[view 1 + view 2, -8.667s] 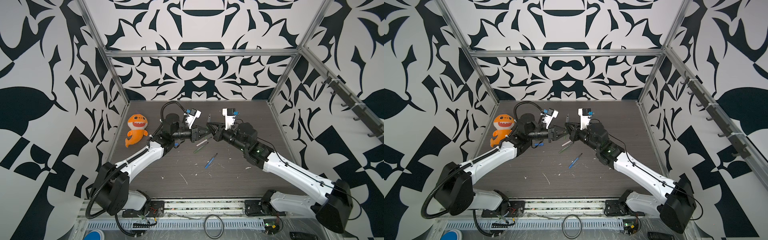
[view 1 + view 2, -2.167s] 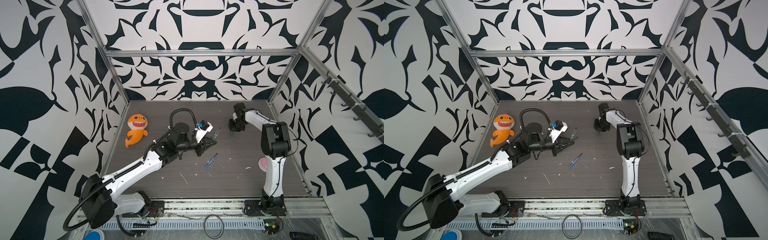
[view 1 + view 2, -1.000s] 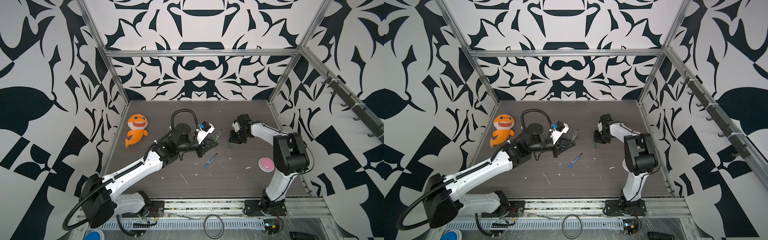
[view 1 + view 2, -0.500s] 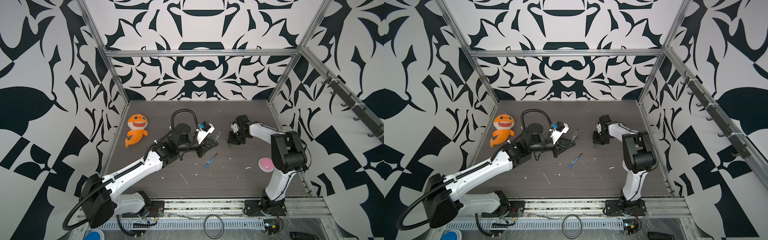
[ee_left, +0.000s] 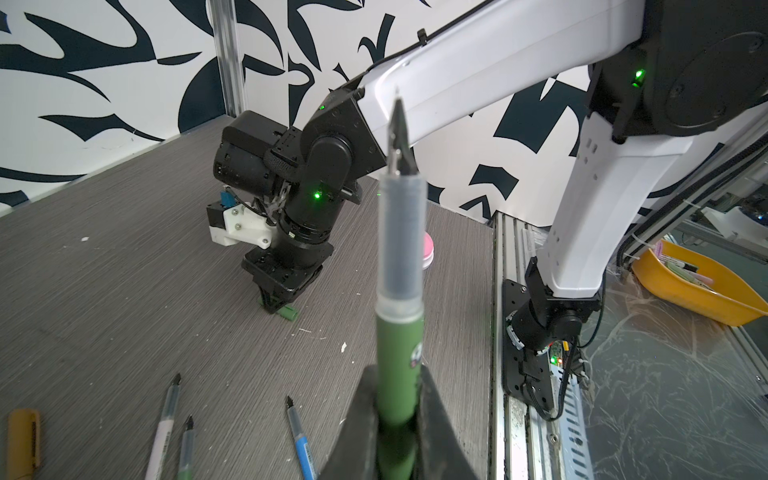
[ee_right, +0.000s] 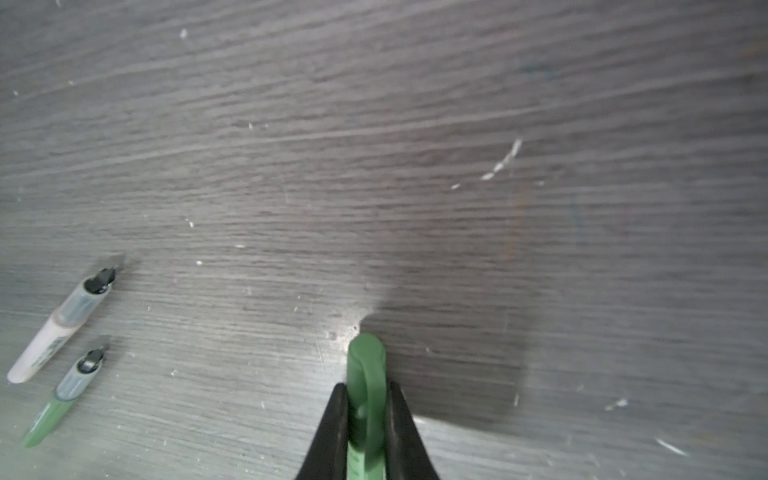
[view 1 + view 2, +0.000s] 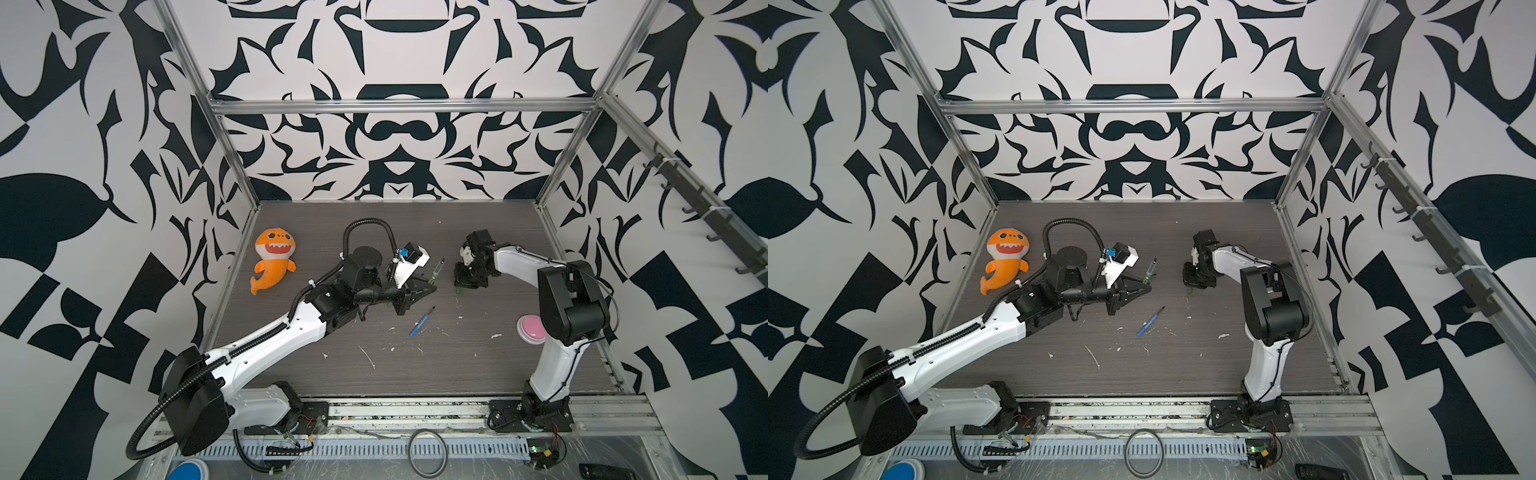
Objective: Insert the pens into the pen caps
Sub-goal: 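Lift the green cap with the right gripper, then bring the green cap in the right gripper toward the pen tip in the left gripper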
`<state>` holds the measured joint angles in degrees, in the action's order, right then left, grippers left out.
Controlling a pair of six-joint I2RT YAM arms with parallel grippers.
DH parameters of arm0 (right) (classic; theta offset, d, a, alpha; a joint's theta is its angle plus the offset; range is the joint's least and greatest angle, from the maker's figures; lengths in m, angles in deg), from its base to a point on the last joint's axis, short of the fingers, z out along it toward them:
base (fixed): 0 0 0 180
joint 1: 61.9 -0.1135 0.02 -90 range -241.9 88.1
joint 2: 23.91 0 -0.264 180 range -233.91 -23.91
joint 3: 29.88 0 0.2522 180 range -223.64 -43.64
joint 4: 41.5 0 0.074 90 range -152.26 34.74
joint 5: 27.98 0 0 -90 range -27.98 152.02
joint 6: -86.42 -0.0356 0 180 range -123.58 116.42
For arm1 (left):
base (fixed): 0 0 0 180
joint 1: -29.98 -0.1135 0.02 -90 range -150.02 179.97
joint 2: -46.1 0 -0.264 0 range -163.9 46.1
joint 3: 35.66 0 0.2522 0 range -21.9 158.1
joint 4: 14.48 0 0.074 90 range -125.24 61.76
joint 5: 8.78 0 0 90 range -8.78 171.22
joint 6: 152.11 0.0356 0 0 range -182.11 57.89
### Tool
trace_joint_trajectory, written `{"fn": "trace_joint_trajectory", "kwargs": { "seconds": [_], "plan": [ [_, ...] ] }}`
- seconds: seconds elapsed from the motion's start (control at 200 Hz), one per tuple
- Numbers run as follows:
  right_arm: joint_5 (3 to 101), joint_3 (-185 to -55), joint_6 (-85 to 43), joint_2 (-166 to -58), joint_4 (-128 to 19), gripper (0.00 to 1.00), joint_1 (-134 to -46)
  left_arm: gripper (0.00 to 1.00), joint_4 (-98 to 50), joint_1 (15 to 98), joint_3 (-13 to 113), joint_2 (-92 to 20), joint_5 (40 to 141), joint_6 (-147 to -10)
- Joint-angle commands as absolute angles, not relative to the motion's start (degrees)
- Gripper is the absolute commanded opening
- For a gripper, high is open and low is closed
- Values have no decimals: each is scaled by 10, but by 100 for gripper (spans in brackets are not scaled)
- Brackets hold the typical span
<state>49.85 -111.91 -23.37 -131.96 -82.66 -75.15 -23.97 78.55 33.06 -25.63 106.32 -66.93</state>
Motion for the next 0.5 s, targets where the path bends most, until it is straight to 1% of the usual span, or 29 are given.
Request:
{"fn": "trace_joint_trajectory", "kwargs": {
  "seconds": [0.0, 0.1, 0.225, 0.405, 0.495],
  "plan": [
    [523, -1117, -246, -1308, -834, 13, -758, 9, -244, 788, 350, -257, 1071, -663],
    [510, -1102, -249, -1271, -810, 12, -762, 9, -242, 788, 349, -255, 1065, -662],
    [484, -1054, -262, -1188, -745, 12, -766, 9, -231, 789, 340, -251, 1039, -662],
    [472, -983, -279, -1032, -644, 11, -788, 9, -187, 788, 305, -228, 933, -664],
    [475, -946, -288, -947, -574, 10, -810, 10, -147, 789, 276, -211, 897, -664]
  ]
}}
